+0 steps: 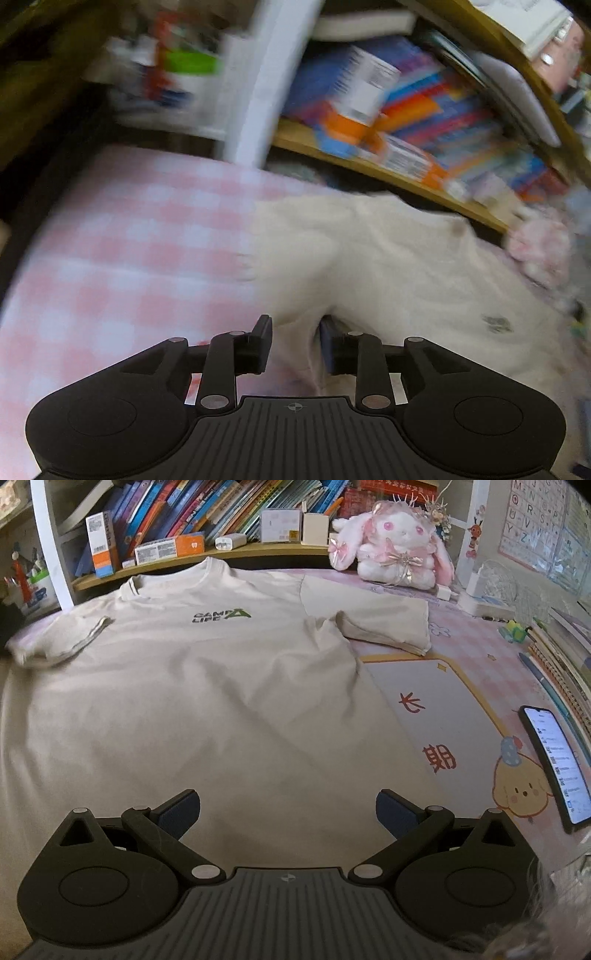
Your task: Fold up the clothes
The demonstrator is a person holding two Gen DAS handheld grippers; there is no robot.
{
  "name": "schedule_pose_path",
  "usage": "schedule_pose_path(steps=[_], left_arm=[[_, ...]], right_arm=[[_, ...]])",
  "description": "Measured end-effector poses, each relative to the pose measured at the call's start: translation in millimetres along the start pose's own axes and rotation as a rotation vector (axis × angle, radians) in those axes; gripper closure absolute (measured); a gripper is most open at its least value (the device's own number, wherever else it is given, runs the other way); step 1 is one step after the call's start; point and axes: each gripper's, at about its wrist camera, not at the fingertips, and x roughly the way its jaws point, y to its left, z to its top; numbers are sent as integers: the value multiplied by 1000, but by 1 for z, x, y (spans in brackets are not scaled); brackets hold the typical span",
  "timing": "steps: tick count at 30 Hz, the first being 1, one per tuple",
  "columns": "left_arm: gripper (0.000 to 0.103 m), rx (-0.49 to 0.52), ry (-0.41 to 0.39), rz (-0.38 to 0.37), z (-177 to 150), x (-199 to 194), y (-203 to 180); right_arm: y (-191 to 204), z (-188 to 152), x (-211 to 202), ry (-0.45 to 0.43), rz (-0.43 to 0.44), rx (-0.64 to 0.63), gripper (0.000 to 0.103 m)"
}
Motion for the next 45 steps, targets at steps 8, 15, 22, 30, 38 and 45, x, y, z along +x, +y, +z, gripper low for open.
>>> schedule_pose_path(steps=[8,15,22,30,38,45], left_arm=[[74,131,136,-26,1,1,11],[83,92,143,5,-35,-4,14],[62,81,124,-3,-42,-32,21],[72,-81,-125,-114,-20,-34,12],[78,-30,-18,-52,-44,-2,-1],[51,-73,-159,-72,-45,-40,-11]], right_arm=[[-6,-13,-13,16,-84,27,1],[2,-7,-4,31,-54,37,1],[10,-2,-2,16,-17,-16,1],[0,2,0,5,-31,13,1],[-2,6,-6,-29,-48,32,1],[0,10,-11,-54,-73,80,1]])
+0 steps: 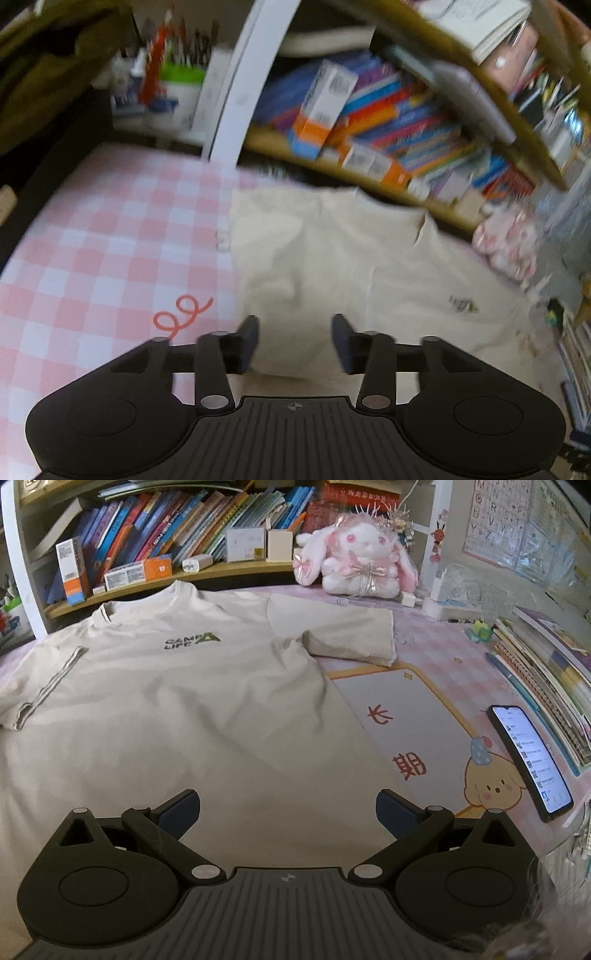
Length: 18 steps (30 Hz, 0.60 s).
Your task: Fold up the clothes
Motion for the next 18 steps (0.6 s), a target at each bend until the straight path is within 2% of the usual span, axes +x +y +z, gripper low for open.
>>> schedule_pose_path(steps=[2,4,9,13,18], left_arm=[[44,13,-21,23,-7,-12,-4],[33,2,-36,59,-17,-22,-8],[19,14,-15,101,-45,-40,-23],[17,63,36,73,-69,-49,-38],[17,192,80,53,-85,-51,-51]], right_arm=[[6,0,-3,-11,4,-3,1],[13,0,-5,-24,7,-8,1],[33,-3,-15,-53,19,-10,1],[50,-9,-25,-78,39,-19,1],[66,-20,-39,-95,48,-35,1]])
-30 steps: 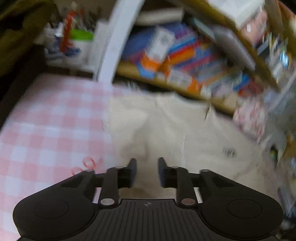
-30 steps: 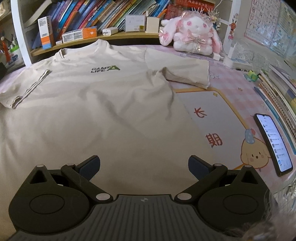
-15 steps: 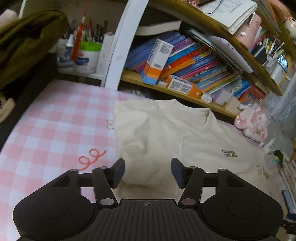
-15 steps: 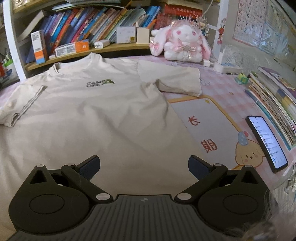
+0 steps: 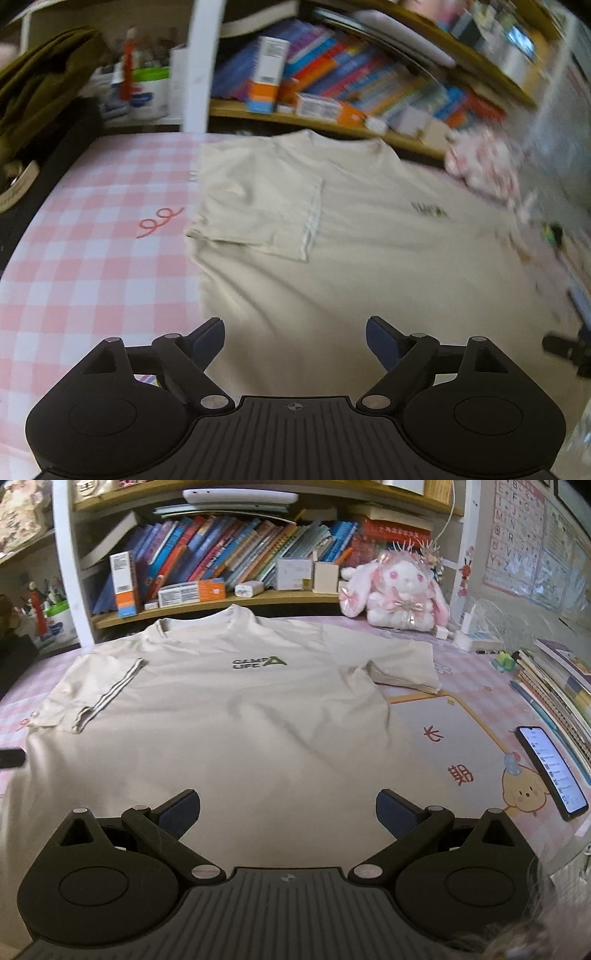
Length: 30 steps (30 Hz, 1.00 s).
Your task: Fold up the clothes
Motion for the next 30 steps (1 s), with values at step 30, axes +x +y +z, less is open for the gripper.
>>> schedule_pose_path(steps=[30], left_arm=[[11,-105,1,164,-4,12,-60]], right_arm=[[-42,14,29,-2,124,-68,1]])
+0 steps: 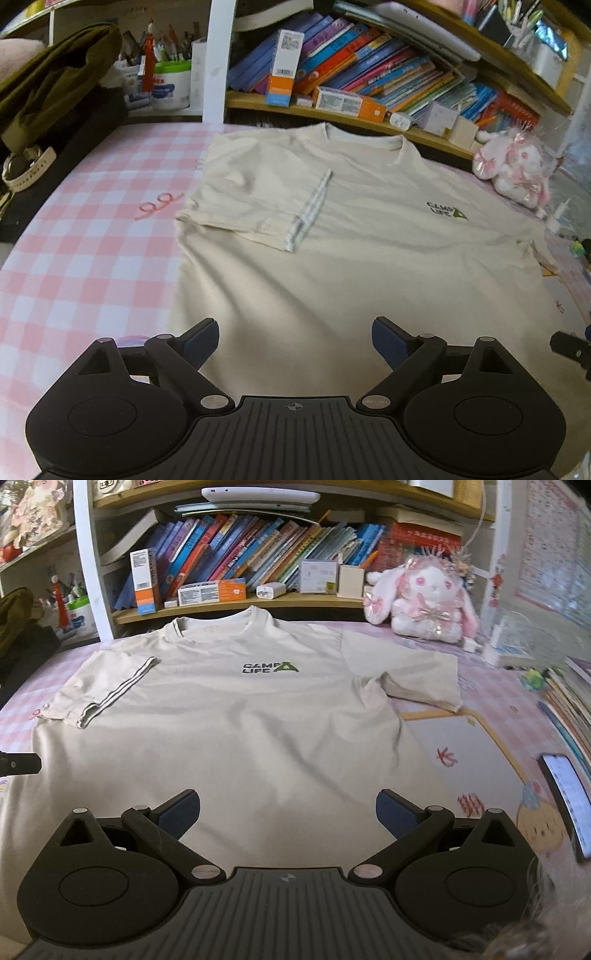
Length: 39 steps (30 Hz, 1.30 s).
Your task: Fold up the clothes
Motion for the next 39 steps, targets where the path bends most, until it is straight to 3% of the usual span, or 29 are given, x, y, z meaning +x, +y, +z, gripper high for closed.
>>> schedule_pose_path(steps=[10,18,21,23,25,36,39], left_arm=[[11,-73,25,120,-25,6,-80],[11,-97,64,182,-40,2,-113],[11,-107,71,206,-41,1,-118],[11,-108,73,222,-41,-1,-122],[11,-106,77,237,-41,-3,-124],[11,-99,94,286,-42,-6,-131],[11,-100,98,285,-43,-6,-130]], right_arm=[[-118,32,41,40,155,161,1],[-185,40,75,126,289,388,3],[-204,42,88,149,338,497,16],[-217,42,100,171,368,595,30],[-228,43,112,181,390,693,36],[-273,54,146,126,374,1043,37],[-280,55,146,117,334,1080,44]])
